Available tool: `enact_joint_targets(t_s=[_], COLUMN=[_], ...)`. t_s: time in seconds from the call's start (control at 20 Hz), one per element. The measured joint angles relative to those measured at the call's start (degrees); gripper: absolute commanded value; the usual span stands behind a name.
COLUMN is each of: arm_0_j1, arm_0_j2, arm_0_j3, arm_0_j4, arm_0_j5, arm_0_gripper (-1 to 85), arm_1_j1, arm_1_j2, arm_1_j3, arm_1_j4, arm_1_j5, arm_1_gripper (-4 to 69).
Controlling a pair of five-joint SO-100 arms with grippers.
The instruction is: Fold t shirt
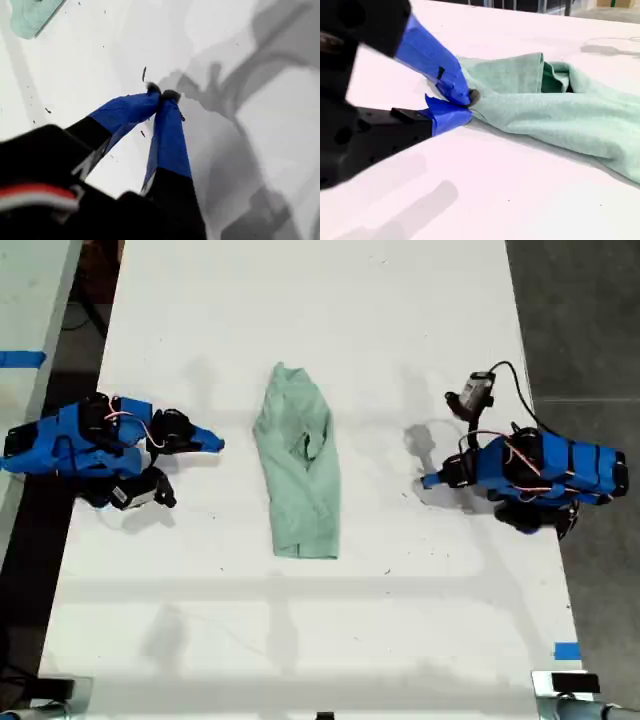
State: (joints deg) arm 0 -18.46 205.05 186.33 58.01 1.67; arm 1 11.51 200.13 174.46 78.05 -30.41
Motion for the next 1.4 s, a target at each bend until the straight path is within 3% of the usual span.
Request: enact_joint_targets(t_s=[0.1, 0.15, 0.25, 0.4, 0.5, 0.65, 0.85, 1.2, 1.25, 1.3, 1.4], arm_0_j1=[3.0, 8.5, 16.2, 20.9, 22.9, 23.3, 23.3, 24.1, 24.3, 24.7, 25.0], arm_0_j2=[-2.9, -9.8, -34.6, -75.9, -100.6, -117.7, -121.7, -125.8, -128.4, -131.0, -136.9], arm_0_j3=[-1.4, -7.1, -28.5, -65.7, -85.9, -93.9, -94.2, -92.5, -92.7, -94.9, -101.1], arm_0_j4=[-2.3, -4.0, -6.6, -8.0, -8.3, -8.3, -5.7, 1.2, 1.2, 1.1, 1.2], arm_0_j5=[1.9, 3.3, 4.1, 4.2, 4.2, 4.2, 0.4, -9.1, -9.5, -9.7, -11.7], arm_0_gripper=[22.7, 21.8, 21.2, 22.5, 24.3, 25.0, 23.6, 22.5, 17.6, 0.9, -0.3], arm_1_j1=[-2.7, -8.0, -13.2, -15.3, -16.2, -16.5, -16.6, -18.0, -18.4, -18.5, -18.9], arm_1_j2=[-2.9, -11.4, -33.8, -68.5, -81.3, -95.4, -109.3, -117.1, -118.1, -119.0, -121.7], arm_1_j3=[-0.4, -5.4, -26.0, -50.4, -59.0, -73.0, -89.1, -94.9, -95.6, -96.2, -97.5], arm_1_j4=[-2.9, -8.5, -16.5, -20.0, -20.1, -16.9, -9.4, -8.7, -8.7, -8.7, -8.7], arm_1_j5=[3.3, 7.0, 8.7, 8.7, 8.7, 9.9, 11.3, 12.1, 12.3, 12.7, 12.7], arm_1_gripper=[21.5, 21.5, 21.1, 21.5, 25.1, 32.2, 32.5, 32.2, 32.3, 32.4, 32.6])
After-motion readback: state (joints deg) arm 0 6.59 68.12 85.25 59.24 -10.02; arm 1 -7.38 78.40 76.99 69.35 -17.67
